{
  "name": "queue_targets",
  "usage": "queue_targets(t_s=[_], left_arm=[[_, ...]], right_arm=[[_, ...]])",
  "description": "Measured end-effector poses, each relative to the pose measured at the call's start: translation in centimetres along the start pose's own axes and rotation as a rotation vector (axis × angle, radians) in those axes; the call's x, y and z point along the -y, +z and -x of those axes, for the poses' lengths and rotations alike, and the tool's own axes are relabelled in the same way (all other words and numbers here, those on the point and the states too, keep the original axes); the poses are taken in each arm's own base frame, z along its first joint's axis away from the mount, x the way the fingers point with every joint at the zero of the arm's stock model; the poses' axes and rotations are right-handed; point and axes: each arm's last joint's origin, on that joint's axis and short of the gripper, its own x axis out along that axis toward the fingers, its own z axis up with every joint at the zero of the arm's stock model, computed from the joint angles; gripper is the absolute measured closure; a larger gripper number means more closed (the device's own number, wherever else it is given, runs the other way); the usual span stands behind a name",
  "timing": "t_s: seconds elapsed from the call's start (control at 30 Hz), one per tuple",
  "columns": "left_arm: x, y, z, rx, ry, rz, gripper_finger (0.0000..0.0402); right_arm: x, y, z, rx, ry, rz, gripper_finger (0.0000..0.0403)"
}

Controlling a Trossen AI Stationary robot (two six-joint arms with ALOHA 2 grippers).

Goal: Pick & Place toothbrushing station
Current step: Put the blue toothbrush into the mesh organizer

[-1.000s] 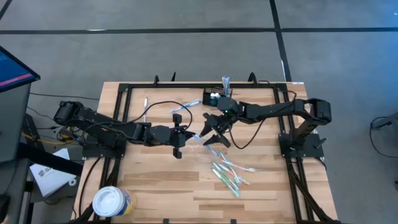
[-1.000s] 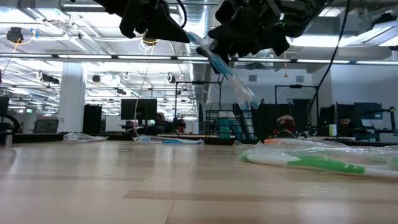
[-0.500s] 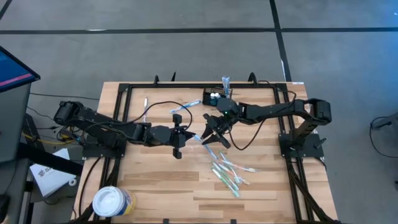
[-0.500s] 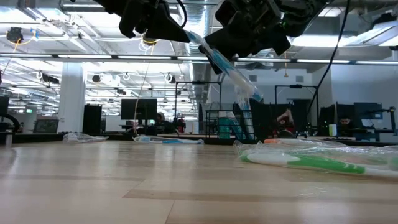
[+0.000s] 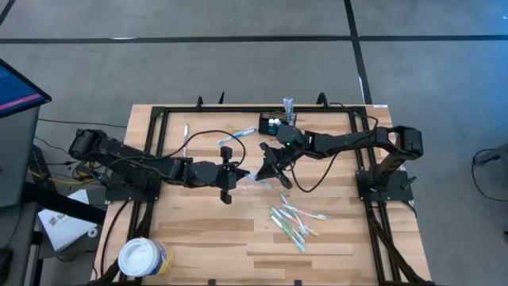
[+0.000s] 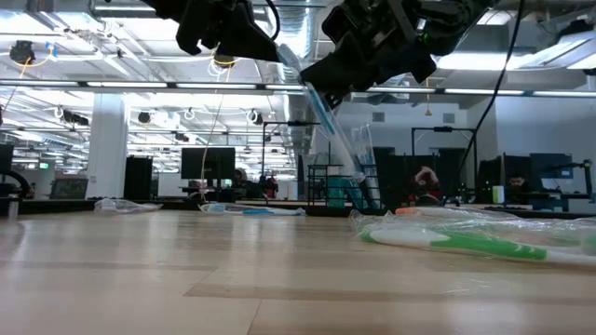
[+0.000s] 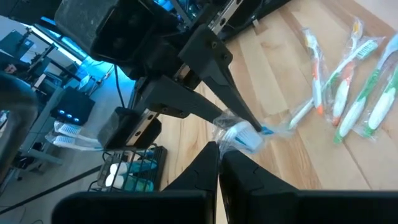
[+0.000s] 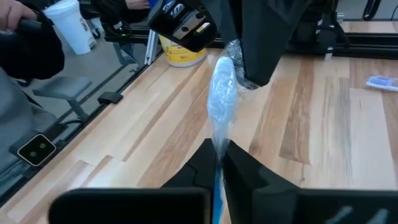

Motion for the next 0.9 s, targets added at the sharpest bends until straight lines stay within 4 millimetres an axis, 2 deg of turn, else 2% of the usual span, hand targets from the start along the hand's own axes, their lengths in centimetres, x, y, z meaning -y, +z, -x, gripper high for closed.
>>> queue_targets(t_s=[0.37,0.7,0.9], left_arm=[[-0.1,-0.1,0.0,-0.007,0.013,0.002,0.0383],[-0.6,-0.3,0.0,-0.099,0.194,0.003,0.0353],[-1.0,-0.5,-0.1,-0.112,0.225,0.017,0.0341]], right_arm=[[0.0,0.0,0.0,-0.003,-0.005,0.015,0.0401],[0.4,0.0,0.3,0.000,-0.015,0.011,0.0402],[0.4,0.4,1.5,-0.002,-0.035,-0.001,0.0403]])
